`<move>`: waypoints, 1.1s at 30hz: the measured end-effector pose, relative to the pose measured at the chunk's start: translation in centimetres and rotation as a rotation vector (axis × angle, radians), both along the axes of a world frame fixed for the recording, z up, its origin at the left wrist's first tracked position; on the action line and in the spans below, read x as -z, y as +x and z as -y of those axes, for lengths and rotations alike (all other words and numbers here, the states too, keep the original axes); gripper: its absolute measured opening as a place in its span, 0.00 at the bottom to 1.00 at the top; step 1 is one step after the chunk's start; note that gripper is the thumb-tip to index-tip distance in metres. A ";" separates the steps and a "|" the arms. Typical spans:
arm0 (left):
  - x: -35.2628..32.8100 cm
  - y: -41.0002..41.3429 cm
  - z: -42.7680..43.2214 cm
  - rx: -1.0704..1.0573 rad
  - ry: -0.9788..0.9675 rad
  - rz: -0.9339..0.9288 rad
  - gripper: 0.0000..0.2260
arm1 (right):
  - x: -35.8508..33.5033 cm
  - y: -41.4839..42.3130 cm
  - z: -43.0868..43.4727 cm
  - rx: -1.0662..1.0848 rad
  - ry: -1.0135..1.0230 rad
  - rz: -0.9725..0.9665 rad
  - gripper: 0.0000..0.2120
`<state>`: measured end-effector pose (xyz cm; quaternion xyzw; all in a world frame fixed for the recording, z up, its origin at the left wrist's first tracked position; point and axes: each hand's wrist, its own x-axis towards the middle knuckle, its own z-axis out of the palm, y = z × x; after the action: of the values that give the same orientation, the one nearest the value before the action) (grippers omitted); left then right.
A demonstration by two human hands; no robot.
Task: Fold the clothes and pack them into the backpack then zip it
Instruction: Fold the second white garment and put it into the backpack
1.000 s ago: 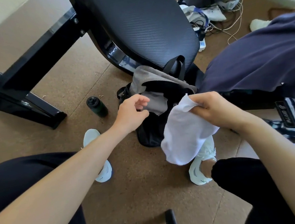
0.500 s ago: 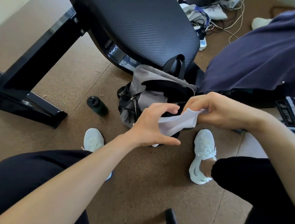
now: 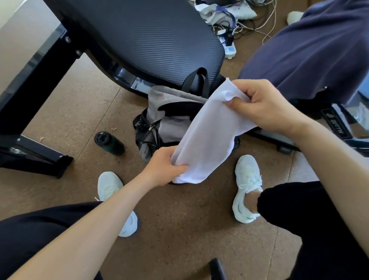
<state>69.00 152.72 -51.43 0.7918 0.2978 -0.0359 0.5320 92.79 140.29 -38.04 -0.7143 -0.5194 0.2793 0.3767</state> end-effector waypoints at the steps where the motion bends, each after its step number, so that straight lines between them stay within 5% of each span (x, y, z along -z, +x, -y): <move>1: 0.0 0.0 -0.1 -0.003 0.011 -0.011 0.07 | 0.0 0.2 0.0 0.030 0.009 0.011 0.08; 6: -0.5 -0.6 -1.2 -0.063 -0.098 -0.011 0.09 | 1.1 2.2 0.0 0.286 0.054 0.067 0.09; 13: -1.9 -0.1 -0.9 -0.556 -0.317 0.209 0.12 | 0.5 2.5 -0.2 0.352 0.131 -0.009 0.10; 19: -1.1 -0.2 -0.7 -0.664 -0.127 0.255 0.08 | -1.6 0.0 -0.1 0.133 0.235 -0.013 0.07; 27: 0.3 -0.7 -0.9 -0.610 0.033 0.088 0.05 | -2.8 -1.1 0.1 0.076 0.226 0.050 0.17; 30: 0.3 -0.7 -0.8 -0.702 -0.239 0.076 0.07 | -1.9 -0.2 0.4 0.084 0.217 0.120 0.16; 33: 0.0 -0.9 -1.3 -0.836 -0.788 0.111 0.11 | -0.8 1.1 0.6 0.117 0.164 0.177 0.08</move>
<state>68.12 154.04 -51.38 0.3495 0.5212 0.1107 0.7707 93.89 139.69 -37.21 -0.7319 -0.5294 0.1491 0.4022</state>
